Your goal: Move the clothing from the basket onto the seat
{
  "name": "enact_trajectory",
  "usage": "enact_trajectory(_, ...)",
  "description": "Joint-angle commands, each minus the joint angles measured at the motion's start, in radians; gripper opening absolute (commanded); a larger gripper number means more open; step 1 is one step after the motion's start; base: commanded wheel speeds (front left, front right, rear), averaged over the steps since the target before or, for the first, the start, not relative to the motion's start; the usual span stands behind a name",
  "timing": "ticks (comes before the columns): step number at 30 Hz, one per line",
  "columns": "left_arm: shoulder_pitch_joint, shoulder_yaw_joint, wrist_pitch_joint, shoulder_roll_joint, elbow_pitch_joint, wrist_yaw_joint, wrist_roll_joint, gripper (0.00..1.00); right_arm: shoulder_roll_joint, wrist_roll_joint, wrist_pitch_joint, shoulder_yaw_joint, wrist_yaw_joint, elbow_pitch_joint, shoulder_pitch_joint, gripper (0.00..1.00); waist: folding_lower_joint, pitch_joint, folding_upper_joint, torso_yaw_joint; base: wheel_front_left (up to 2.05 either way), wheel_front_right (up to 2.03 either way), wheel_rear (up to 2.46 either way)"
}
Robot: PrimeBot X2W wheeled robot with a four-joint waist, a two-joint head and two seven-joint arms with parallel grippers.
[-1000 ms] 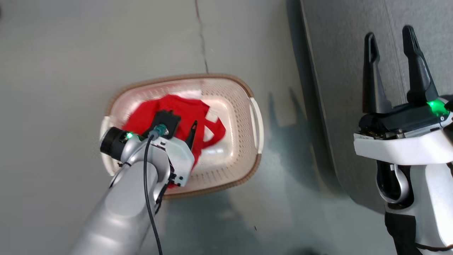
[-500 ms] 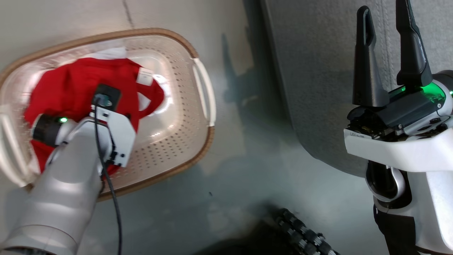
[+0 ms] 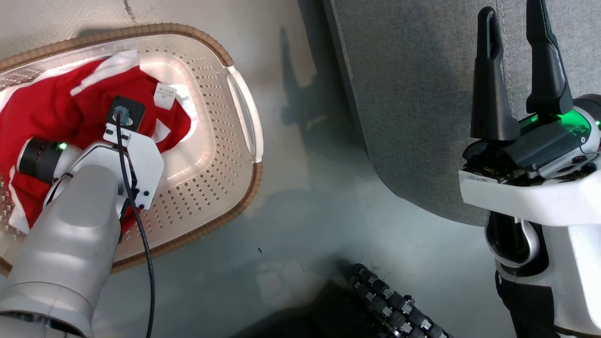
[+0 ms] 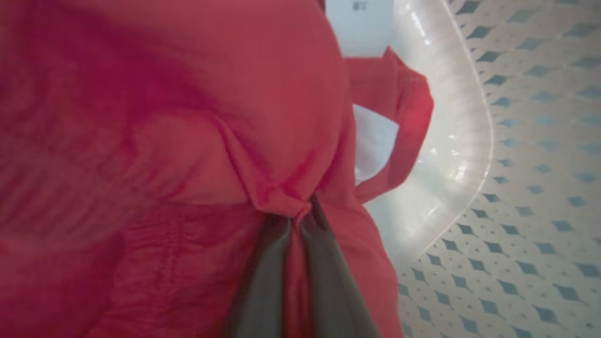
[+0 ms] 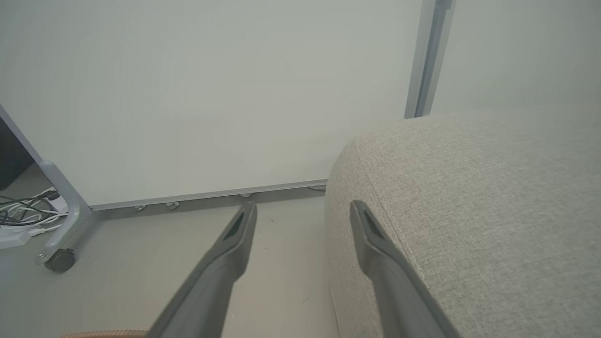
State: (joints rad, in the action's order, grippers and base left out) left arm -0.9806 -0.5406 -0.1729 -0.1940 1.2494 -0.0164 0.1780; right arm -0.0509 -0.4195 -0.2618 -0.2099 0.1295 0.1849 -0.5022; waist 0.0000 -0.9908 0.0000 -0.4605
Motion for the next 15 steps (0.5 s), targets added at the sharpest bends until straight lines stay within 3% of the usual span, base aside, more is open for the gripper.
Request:
enact_trajectory(1,-0.021,-0.001,0.016,0.002,-0.007,0.005,0.001,0.0,-0.001,-0.002,-0.005,-0.003,0.002,-0.002,-0.01,1.0,0.0,0.003,0.0,0.001,0.0,0.0,0.0)
enact_trajectory(15,0.113,0.027,0.314,0.106,-0.136,0.003,0.086,0.0,-0.002,0.119,-0.005,0.028,0.002,-0.049,0.038,1.0,0.0,0.204,0.0,0.158,0.0,0.0,0.0)
